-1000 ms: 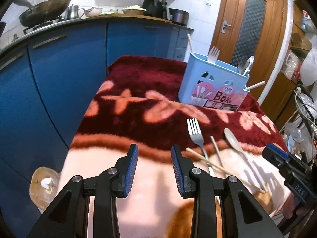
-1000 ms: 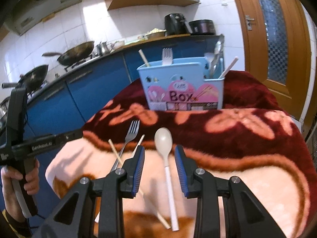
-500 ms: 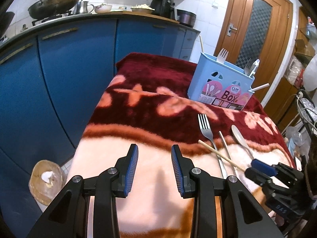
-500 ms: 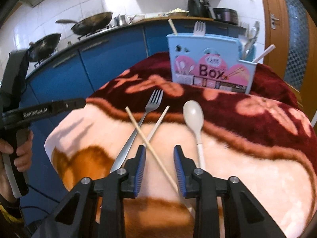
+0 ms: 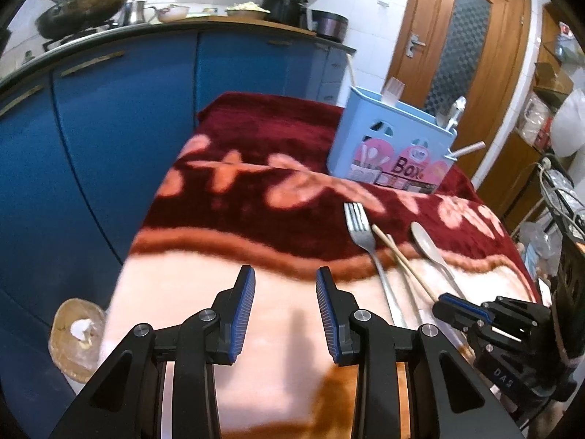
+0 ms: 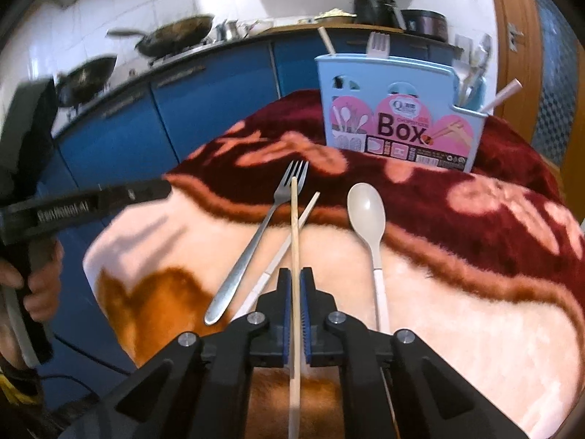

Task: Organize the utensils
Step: 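Grasp a wooden chopstick with the right tool while the left tool grasps a fork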

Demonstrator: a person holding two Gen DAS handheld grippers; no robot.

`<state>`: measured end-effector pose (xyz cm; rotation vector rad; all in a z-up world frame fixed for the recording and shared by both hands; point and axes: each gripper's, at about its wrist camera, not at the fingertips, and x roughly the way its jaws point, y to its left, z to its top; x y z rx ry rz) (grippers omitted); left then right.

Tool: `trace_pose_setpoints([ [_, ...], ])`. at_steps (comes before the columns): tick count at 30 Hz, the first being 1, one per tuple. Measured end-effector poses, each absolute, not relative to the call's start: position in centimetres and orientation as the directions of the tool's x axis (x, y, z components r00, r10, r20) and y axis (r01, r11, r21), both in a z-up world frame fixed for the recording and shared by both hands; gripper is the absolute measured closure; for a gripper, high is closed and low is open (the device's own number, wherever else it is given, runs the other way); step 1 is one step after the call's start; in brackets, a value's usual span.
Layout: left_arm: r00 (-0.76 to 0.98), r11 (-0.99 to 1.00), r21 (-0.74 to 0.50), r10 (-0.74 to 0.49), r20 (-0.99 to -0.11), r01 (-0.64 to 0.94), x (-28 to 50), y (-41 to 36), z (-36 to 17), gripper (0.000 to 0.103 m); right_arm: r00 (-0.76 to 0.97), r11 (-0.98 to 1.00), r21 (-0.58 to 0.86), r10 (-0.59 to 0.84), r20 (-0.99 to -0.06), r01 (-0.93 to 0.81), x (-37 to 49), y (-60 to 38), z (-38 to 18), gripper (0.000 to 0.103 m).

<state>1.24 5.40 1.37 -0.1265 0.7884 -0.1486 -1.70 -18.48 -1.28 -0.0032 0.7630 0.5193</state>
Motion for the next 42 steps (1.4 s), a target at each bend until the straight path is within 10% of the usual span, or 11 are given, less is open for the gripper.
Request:
trace_pose_setpoints([
  [17, 0.501, 0.938, -0.231, -0.334, -0.799, 0.258, 6.1, -0.9, 0.6, 0.068, 0.7, 0.923, 0.203, 0.382, -0.603, -0.328, -1.8, -23.0, 1.2, 0.097],
  [42, 0.349, 0.925, -0.303, -0.368, -0.862, 0.23, 9.8, -2.2, -1.7, 0.095, 0.604, 0.947, 0.222, 0.318, -0.731, -0.231, 1.1, -25.2, -1.6, 0.096],
])
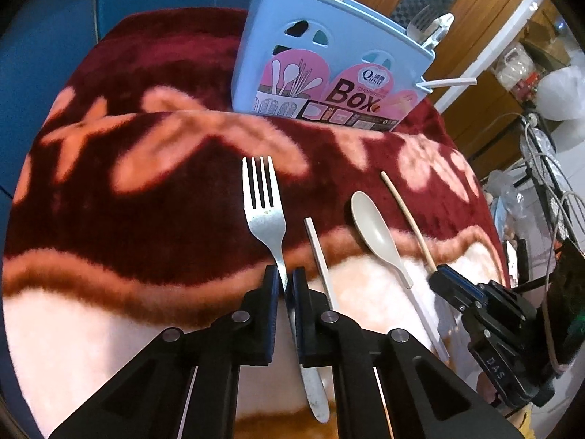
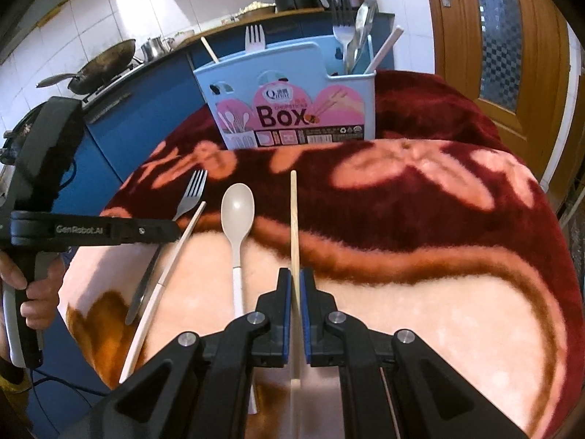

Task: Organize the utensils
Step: 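Grasp a wooden chopstick with the right tool while the left tool grasps a fork, then lift and carry the chopstick and fork over the blue caddy with both tools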

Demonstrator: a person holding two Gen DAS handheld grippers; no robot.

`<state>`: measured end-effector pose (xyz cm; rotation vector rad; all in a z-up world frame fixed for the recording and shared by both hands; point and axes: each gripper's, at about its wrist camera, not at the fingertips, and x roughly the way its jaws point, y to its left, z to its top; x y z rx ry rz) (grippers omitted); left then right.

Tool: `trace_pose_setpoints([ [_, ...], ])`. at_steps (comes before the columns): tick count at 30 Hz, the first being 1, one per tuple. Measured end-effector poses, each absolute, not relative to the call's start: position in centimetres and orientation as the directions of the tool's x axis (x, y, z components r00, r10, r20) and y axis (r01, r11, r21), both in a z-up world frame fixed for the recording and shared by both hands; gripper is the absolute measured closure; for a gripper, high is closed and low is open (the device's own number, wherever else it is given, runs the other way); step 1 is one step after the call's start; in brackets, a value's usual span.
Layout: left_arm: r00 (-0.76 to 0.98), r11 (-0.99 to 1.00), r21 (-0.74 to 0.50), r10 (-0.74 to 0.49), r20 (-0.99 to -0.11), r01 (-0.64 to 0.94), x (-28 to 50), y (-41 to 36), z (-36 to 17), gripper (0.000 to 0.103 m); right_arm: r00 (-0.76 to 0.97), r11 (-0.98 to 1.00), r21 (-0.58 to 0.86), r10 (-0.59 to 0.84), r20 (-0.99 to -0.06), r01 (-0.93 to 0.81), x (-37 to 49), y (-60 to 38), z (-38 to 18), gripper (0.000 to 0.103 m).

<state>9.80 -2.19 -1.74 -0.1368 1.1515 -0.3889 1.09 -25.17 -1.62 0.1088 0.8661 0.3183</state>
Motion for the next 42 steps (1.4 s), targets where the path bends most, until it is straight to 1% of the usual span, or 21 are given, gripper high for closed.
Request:
trace_pose_setpoints([
  [5, 0.323, 0.924, -0.295, -0.363, -0.874, 0.242, 10.2, -2.5, -1.7, 0.095, 0.559, 0.946, 0.205, 0.315, -0.767, -0.252, 2.7, -24.4, -1.3, 0.095],
  [12, 0.294, 0.925, -0.268, -0.345, -0.892, 0.271, 10.9, -3.2, -1.8, 0.093, 0.48, 0.943, 0.2, 0.31, -0.821, -0.268, 5.2, -23.7, -1.4, 0.095],
  [17, 0.338, 0.924, -0.254, -0.345, -0.876, 0.285, 10.4, -3.1, -1.7, 0.095, 0.463, 0.942, 0.207, 0.312, -0.829, -0.264, 5.7, -23.8, -1.4, 0.097],
  [19, 0.366, 0.919, -0.271, -0.367, -0.855, 0.288, 10.0, -2.8, -1.5, 0.099, 0.474, 0.94, 0.222, 0.325, -0.818, -0.261, 5.4, -24.1, -1.3, 0.097],
  [21, 0.397, 0.907, -0.298, -0.401, -0.826, 0.297, 9.4, -2.5, -1.1, 0.102, 0.5, 0.929, 0.266, 0.362, -0.786, -0.256, 4.9, -24.7, -1.1, 0.097],
  [23, 0.435, 0.902, -0.306, -0.417, -0.798, 0.304, 8.8, -2.1, -0.7, 0.102, 0.529, 0.918, 0.309, 0.395, -0.751, -0.248, 4.4, -25.6, -0.7, 0.097],
  [28, 0.512, 0.892, -0.323, -0.447, -0.733, 0.317, 7.6, -1.4, 0.4, 0.102, 0.606, 0.899, 0.356, 0.435, -0.666, -0.254, 3.2, -26.9, 0.7, 0.097],
  [32, 0.562, 0.883, -0.338, -0.468, -0.682, 0.325, 6.8, -0.9, 1.7, 0.102, 0.671, 0.889, 0.37, 0.449, -0.591, -0.269, 2.2, -27.3, 2.2, 0.097],
  [35, 0.611, 0.883, -0.327, -0.469, -0.638, 0.337, 6.5, -1.1, 3.1, 0.102, 0.715, 0.882, 0.376, 0.456, -0.53, -0.284, 1.9, -27.3, 3.4, 0.097],
  [42, 0.738, 0.889, -0.277, -0.457, -0.497, 0.364, 6.9, -1.9, 6.5, 0.102, 0.794, 0.876, 0.368, 0.453, -0.407, -0.311, 1.9, -27.4, 5.6, 0.097],
])
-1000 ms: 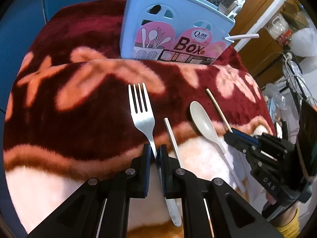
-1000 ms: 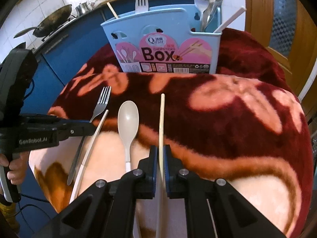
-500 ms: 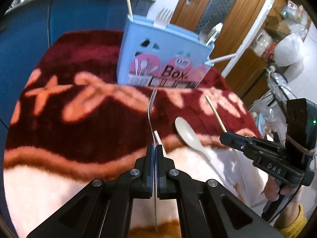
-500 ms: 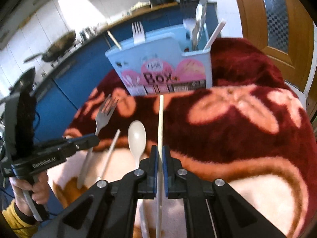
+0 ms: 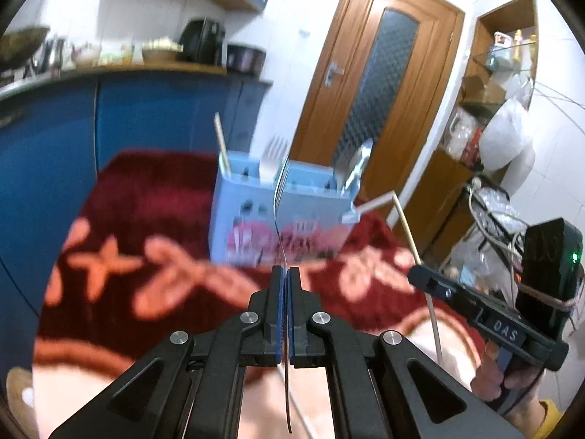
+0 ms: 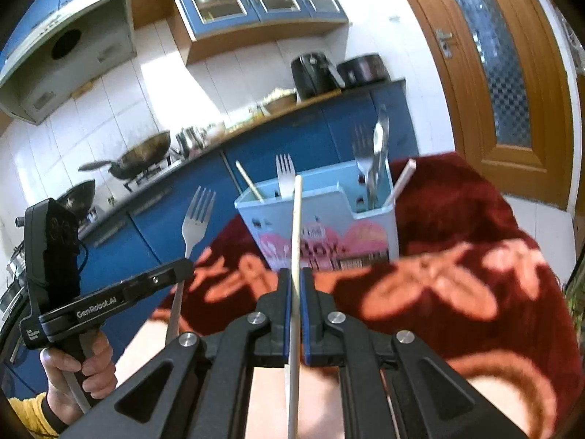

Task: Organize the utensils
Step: 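Lift and carry the chopstick and fork over the blue caddy with both tools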

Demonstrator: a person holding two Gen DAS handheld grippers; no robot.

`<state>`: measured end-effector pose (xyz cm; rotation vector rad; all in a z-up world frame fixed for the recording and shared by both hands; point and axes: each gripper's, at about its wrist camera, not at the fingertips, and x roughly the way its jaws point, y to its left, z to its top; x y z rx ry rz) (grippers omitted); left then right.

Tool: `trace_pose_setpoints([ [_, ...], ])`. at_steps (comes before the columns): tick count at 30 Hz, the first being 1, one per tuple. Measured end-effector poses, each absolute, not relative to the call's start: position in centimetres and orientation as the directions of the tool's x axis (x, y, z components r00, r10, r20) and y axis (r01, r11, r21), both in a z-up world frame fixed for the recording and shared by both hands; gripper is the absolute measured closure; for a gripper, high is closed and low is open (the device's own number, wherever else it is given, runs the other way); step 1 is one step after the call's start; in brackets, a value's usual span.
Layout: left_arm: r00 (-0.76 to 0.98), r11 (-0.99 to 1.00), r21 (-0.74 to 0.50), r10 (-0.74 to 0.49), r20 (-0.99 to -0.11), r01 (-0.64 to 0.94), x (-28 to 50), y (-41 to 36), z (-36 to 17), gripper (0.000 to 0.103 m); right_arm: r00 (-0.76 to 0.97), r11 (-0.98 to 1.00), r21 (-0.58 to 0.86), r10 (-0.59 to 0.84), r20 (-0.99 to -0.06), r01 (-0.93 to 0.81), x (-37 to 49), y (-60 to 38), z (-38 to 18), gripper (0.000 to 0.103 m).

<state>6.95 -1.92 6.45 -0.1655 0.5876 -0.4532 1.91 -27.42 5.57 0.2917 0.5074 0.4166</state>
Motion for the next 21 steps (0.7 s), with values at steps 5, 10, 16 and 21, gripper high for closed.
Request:
trace_pose_setpoints([
  [5, 0.78, 0.888, -0.281, -0.456, -0.429, 0.365, 8.9, -2.3, 8.2, 0.102, 0.823, 0.879, 0.354, 0.442, -0.357, -0.318, 2.5, -27.7, 6.2, 0.097],
  [10, 0.821, 0.891, -0.28, -0.442, -0.362, 0.356, 11.9, -3.0, 10.0, 0.102, 0.828, 0.873, 0.363, 0.448, -0.338, -0.324, 3.3, -28.0, 5.7, 0.097],
  [16, 0.87, 0.908, -0.247, -0.403, -0.284, 0.339, 15.0, -4.0, 11.6, 0.102, 0.832, 0.869, 0.371, 0.452, -0.322, -0.329, 4.3, -28.7, 5.2, 0.097],
  [21, 0.906, 0.92, -0.258, -0.355, -0.229, 0.295, 17.6, -4.3, 11.6, 0.102, 0.837, 0.865, 0.374, 0.455, -0.304, -0.335, 5.2, -29.4, 5.2, 0.097],
])
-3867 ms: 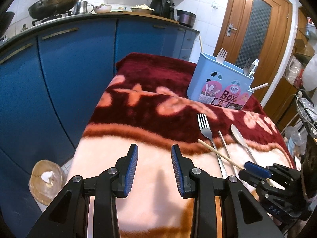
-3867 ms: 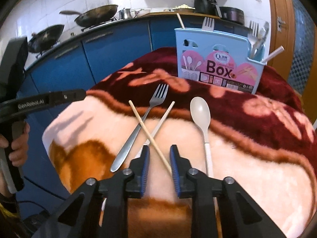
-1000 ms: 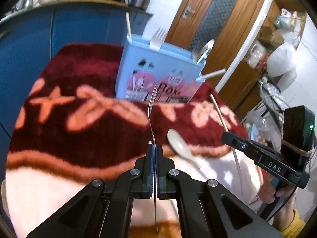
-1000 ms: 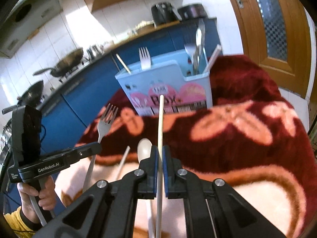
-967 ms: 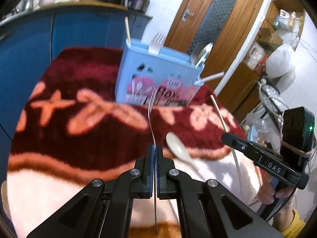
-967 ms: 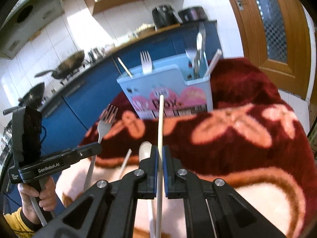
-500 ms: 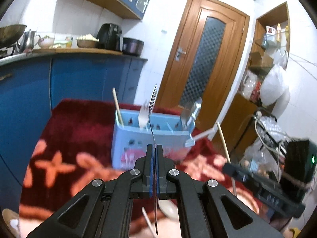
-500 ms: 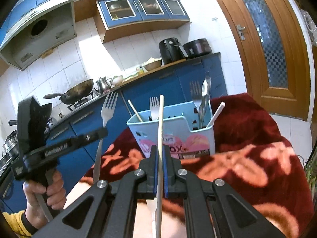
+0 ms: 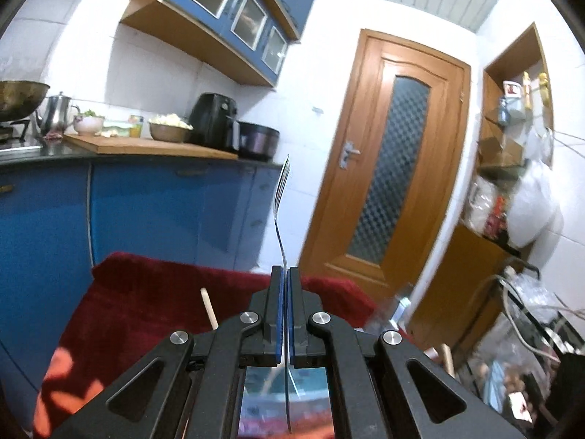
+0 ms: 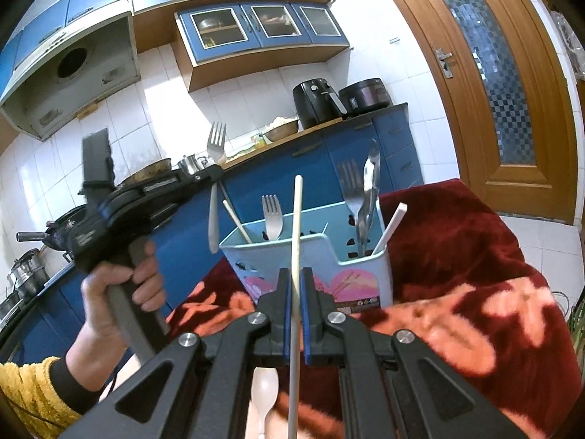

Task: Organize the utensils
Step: 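Lift and carry the chopstick and fork over the blue caddy with both tools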

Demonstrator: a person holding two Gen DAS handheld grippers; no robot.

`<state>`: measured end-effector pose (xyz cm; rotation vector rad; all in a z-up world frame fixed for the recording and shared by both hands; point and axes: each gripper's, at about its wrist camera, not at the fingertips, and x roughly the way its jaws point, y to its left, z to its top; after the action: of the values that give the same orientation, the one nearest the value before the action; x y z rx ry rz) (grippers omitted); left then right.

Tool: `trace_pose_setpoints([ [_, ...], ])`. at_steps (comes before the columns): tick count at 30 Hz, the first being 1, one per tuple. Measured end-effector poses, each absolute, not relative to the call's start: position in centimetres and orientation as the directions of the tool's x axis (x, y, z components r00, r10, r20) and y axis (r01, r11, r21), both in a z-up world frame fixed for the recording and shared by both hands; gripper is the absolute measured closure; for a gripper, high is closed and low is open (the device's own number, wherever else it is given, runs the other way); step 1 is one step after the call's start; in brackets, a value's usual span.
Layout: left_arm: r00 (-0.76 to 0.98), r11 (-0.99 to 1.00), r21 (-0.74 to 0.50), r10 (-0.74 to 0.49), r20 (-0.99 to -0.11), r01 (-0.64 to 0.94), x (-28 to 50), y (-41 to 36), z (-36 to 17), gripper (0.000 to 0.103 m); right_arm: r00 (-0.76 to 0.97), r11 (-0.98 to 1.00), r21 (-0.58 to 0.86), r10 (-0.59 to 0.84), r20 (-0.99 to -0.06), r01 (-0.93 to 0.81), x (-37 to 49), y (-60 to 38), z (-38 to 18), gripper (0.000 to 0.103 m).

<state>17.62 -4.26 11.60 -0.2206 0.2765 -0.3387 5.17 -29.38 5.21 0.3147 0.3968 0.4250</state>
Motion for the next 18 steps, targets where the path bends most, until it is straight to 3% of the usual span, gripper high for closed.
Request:
trace_pose_setpoints([
  [7, 0.942, 0.944, -0.206, -0.292, -0.168, 0.256, 19.2, -5.1, 10.6, 0.102, 0.847, 0.866, 0.368, 0.45, -0.283, -0.338, 6.5, -29.9, 5.7, 0.097],
  [18, 0.943, 0.953, -0.192, -0.269, -0.196, 0.232, 20.3, -5.2, 7.5, 0.102, 0.889, 0.89, 0.34, 0.393, -0.234, -0.304, 11.2, -29.4, 7.8, 0.097],
])
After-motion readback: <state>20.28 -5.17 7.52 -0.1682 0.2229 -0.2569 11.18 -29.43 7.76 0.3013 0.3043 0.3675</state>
